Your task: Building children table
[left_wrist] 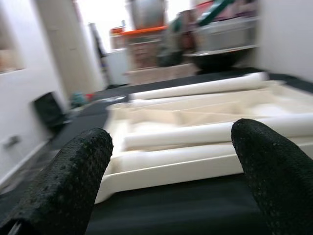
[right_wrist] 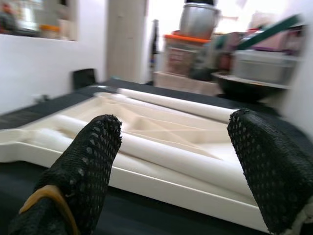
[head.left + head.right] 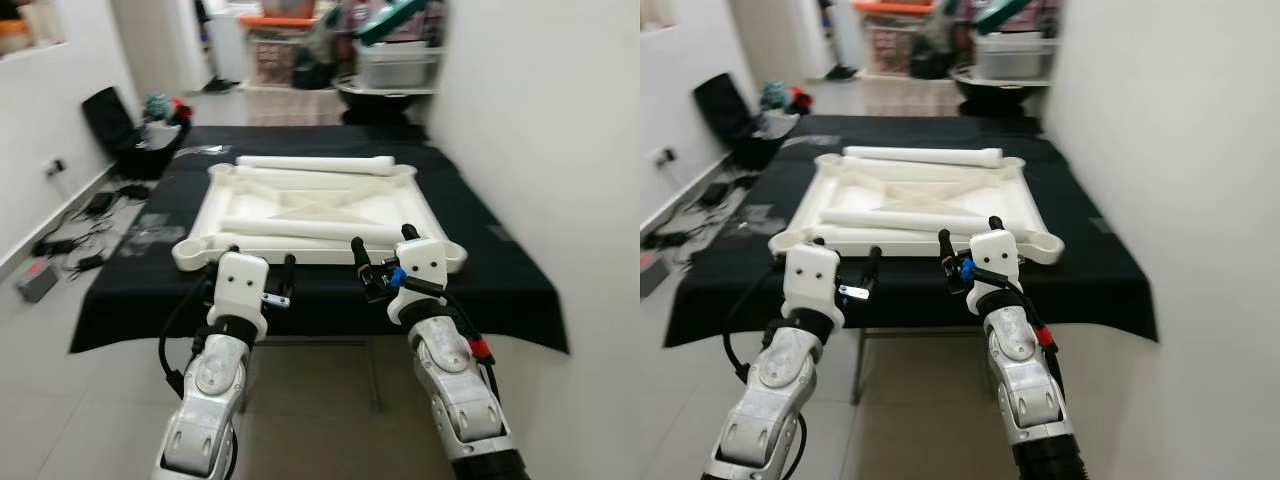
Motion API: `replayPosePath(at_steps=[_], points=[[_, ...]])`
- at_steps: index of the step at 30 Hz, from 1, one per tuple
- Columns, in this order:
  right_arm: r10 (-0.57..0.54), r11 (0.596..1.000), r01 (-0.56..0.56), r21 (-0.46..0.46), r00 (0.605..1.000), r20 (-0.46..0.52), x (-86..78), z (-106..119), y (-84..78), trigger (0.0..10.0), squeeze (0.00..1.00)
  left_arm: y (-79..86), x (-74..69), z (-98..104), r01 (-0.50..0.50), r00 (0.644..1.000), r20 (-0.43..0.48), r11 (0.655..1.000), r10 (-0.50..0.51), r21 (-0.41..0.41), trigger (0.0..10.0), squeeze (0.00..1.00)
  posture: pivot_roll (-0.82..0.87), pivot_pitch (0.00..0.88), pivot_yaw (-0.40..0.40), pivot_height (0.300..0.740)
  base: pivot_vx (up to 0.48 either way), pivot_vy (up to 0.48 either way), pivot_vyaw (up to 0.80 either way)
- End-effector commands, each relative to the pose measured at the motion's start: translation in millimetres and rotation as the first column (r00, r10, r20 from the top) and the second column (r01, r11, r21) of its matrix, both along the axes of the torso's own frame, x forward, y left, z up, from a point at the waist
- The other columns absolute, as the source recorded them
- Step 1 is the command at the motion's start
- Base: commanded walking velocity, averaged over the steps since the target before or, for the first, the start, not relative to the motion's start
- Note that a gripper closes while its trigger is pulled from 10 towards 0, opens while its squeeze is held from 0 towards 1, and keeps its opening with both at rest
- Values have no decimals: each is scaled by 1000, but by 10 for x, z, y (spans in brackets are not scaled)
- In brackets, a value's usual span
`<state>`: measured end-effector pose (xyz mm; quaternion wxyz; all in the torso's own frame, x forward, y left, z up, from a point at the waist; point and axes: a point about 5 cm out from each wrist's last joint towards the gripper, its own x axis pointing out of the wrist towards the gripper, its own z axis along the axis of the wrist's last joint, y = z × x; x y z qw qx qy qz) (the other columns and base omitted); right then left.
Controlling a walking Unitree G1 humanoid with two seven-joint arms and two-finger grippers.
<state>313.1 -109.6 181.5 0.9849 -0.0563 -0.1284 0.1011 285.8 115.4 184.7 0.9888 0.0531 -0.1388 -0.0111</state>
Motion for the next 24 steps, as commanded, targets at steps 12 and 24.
replayPosePath(at_steps=[12,24], points=[[-47,999,47,9,999,24,87,138,-114,10000,0,56,21,7,-23,999,-22,1000,23,9,10000,0,17,0,-37,740,163,0,0],[-75,997,74,25,997,23,84,141,-147,10000,0,53,19,15,-23,999,-24,1000,23,14,10000,0,17,0,-36,740,289,0,-91]])
